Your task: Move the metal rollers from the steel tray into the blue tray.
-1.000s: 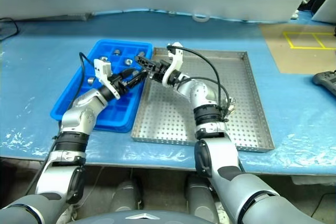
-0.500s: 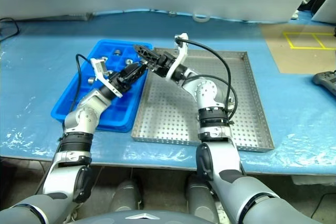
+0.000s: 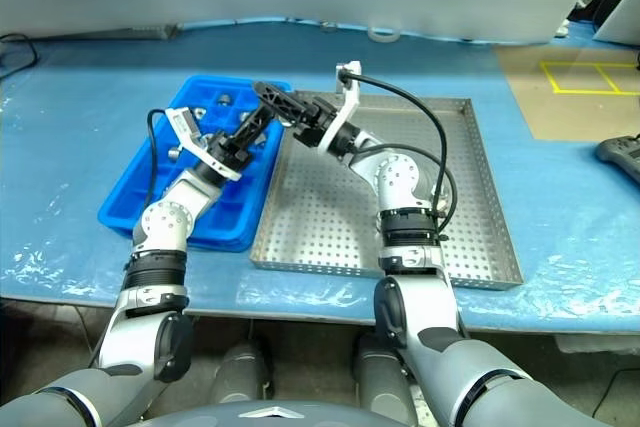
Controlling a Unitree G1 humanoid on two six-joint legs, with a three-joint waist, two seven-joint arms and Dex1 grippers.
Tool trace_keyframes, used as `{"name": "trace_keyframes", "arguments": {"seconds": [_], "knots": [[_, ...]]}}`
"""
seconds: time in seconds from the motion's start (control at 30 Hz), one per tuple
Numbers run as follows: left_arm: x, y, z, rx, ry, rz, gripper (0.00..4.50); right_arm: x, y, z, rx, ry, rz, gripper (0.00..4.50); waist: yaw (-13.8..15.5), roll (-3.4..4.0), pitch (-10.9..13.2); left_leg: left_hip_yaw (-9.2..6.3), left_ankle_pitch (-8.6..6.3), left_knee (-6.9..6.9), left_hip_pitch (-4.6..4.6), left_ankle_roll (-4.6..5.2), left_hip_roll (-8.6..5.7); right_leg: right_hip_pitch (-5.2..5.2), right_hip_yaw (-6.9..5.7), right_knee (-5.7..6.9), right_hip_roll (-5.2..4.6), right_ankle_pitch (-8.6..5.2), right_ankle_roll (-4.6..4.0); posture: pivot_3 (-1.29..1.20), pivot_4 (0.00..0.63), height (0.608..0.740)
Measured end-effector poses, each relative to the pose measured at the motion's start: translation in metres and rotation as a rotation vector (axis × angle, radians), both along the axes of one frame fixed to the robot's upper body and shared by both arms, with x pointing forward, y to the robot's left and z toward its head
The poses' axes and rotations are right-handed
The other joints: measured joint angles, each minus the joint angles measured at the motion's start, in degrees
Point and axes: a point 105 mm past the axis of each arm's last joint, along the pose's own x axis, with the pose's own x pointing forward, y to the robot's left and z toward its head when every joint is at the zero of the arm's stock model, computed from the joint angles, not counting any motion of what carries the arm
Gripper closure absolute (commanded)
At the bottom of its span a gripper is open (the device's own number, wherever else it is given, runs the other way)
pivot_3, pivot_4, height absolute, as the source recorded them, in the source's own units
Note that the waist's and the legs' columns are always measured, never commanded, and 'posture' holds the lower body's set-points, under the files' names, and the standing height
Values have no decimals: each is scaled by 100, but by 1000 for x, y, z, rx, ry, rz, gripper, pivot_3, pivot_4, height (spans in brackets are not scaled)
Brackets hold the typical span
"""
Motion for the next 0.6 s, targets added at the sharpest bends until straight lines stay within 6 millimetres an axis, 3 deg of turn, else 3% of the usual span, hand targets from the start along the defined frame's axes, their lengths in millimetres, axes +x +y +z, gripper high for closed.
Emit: {"name": "trace_keyframes", "arguments": {"seconds": [0.07, 0.33, 0.57, 0.6], "knots": [[-1, -1, 1, 6, -4, -8, 3185, 0, -1, -1, 0, 3, -1, 953, -2, 0, 0, 0, 0, 0, -1, 0, 0, 0, 0, 0, 0, 0, 1, -331, 150, 740], [-1, -2, 3, -49, 20, -10, 3187, 0, -1, 0, 2, -6, -6, 953, -6, -1, 1, 0, 0, 1, -1, 1, -1, 0, 1, 0, -1, 1, 2, -329, 150, 740], [-2, 12, 14, -362, 84, -33, 3187, -3, 7, 15, 58, -17, 29, 953, -11, -3, 2, 0, 0, 2, 0, 0, 0, 0, 2, 0, 1, 2, 1, -322, 150, 740], [3, 35, 24, -454, 75, 45, 3187, -9, 15, 11, 82, 29, 92, 953, -56, -16, 5, -2, 0, 3, 7, -2, 7, 0, 6, 0, 12, 6, -7, -322, 150, 740]]}}
